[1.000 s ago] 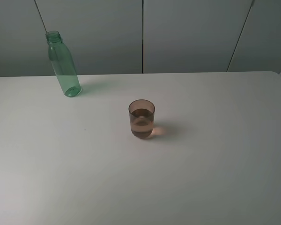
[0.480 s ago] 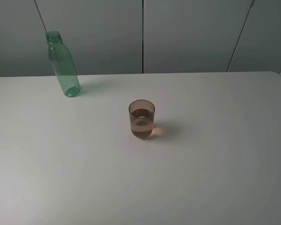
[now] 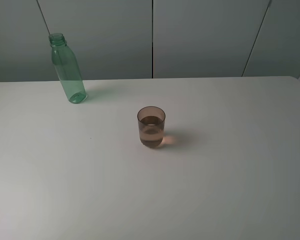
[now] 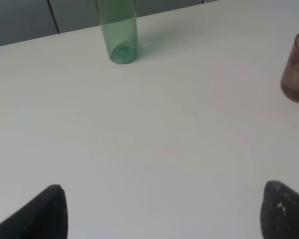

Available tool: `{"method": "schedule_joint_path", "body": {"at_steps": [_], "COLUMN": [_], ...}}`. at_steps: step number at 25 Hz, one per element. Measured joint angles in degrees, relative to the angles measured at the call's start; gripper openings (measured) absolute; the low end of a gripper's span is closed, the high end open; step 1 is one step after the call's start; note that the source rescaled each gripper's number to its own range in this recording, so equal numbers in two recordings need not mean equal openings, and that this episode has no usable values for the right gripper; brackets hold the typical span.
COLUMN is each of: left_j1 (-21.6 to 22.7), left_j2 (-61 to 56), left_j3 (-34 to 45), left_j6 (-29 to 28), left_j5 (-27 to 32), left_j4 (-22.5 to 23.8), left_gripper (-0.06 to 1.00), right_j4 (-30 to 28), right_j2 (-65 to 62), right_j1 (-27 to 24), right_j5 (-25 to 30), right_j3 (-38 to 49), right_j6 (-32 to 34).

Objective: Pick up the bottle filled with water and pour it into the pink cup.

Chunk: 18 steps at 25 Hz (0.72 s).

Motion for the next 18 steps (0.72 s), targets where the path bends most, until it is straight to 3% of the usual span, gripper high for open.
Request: {"method": "schedule_joint_path", "body": {"at_steps": [4, 18], "left_j1": [-1.8, -1.8], "left_j2": [-0.2, -0.4], "left_j3": [0.0, 0.0], "left_j6": [0.0, -1.4], "left_j5": [0.0, 0.0], "left_j4": [0.0, 0.9], "left_gripper": [1.0, 1.0], "right_j4": [0.0, 0.0], "right_j2": [0.0, 0.0], "right_j1": [0.0, 0.0], "right_j5": [0.0, 0.0], "right_j3": [0.0, 0.0], "right_j6": [0.0, 0.0]}}
